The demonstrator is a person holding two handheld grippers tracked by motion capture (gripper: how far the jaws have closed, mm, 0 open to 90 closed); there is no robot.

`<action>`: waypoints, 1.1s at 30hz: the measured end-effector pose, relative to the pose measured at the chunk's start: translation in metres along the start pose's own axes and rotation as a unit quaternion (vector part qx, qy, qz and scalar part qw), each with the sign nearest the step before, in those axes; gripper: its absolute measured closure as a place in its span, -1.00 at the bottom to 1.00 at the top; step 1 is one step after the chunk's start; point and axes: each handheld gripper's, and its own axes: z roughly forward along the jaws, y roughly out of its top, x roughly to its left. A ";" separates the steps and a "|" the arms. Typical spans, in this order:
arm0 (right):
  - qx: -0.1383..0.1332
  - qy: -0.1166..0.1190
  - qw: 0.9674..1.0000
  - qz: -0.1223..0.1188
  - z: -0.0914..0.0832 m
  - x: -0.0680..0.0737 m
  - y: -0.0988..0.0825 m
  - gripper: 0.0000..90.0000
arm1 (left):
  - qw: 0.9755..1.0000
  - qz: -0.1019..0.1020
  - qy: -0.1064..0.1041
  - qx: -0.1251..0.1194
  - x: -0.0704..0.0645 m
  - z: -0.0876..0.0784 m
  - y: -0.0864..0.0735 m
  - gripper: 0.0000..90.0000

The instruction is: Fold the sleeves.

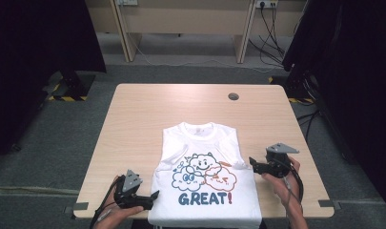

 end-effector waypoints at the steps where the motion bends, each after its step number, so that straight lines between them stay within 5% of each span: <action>1: 0.004 0.001 1.000 0.000 0.005 0.001 0.004 -0.52 | 1.000 0.000 0.000 0.000 0.000 0.000 0.000 -0.91; 6: 0.028 0.018 0.999 -0.032 0.028 0.018 0.012 -0.52 | 1.000 0.001 0.000 0.000 0.000 0.000 0.000 -0.91; 9: 0.060 0.006 0.996 -0.069 0.034 0.024 0.007 -0.53 | 1.000 0.000 0.000 -0.001 0.000 0.000 0.000 -0.91; 12: 0.058 -0.010 0.997 -0.055 0.033 0.020 0.003 -0.53 | 1.000 0.000 0.000 -0.001 0.000 0.000 0.000 -0.91; 14: 0.061 -0.045 0.995 -0.068 0.030 0.018 0.004 -0.53 | 1.000 0.000 0.000 -0.001 0.000 0.000 0.000 -0.91; 23: 0.040 -0.017 0.998 -0.047 0.032 0.023 0.011 -0.58 | 1.000 0.000 0.000 -0.001 0.000 0.000 0.000 -0.91; 33: 0.053 -0.034 0.997 -0.043 0.048 0.023 0.014 -0.60 | 1.000 0.000 0.000 -0.001 0.000 0.000 0.000 -0.91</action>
